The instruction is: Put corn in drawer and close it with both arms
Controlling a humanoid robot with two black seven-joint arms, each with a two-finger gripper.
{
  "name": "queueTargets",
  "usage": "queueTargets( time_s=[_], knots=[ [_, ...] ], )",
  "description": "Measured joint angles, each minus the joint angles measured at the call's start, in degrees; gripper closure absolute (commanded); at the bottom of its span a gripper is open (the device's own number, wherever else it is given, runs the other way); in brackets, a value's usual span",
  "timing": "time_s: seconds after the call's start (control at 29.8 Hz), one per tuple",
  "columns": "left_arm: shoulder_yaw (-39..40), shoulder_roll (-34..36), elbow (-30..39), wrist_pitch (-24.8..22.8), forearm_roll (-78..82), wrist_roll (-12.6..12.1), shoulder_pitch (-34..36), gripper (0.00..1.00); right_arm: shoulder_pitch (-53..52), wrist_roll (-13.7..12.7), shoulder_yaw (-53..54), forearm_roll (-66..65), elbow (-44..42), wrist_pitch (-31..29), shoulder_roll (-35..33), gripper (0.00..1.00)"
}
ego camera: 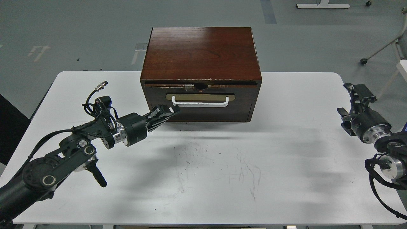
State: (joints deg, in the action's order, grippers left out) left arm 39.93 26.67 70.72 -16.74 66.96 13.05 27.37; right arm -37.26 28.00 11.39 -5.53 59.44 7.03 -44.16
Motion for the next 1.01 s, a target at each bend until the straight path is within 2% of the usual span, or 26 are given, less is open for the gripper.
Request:
queueTargets(
  time_s=[0.67, 0.8, 0.9, 0.97, 1.01],
  knots=[
    [-0.03, -0.88, -2.0, -0.24, -0.29, 0.2, 1.53, 1.0, 0.0, 0.0, 0.04, 0.0, -0.03, 0.0, -0.05, 0.01],
    [-0.99, 0.38, -0.79, -1.51, -1.5, 0.52, 1.13, 1.0, 0.21, 0.0, 0.04, -0.01, -0.03, 0.0, -0.05, 0.01],
    [-1.13, 2.76, 1.43, -4.36, -2.05, 1.36, -0.05, 1.0, 0.32, 0.0, 0.04, -0.01, -0.02, 0.0, -0.05, 0.01],
    [-1.11, 4.88, 3.03, -7.35, -3.03, 3.05, -0.9, 0.97, 0.34, 0.0, 0.04, -0.01, -0.03, 0.0, -0.05, 0.01],
    [-0.94, 6.04, 3.97, -8.85, -4.07, 4.04, -1.18, 0.8, 0.34, 0.0, 0.04, -0.01, -0.01, 0.0, -0.06, 0.01]
  ],
)
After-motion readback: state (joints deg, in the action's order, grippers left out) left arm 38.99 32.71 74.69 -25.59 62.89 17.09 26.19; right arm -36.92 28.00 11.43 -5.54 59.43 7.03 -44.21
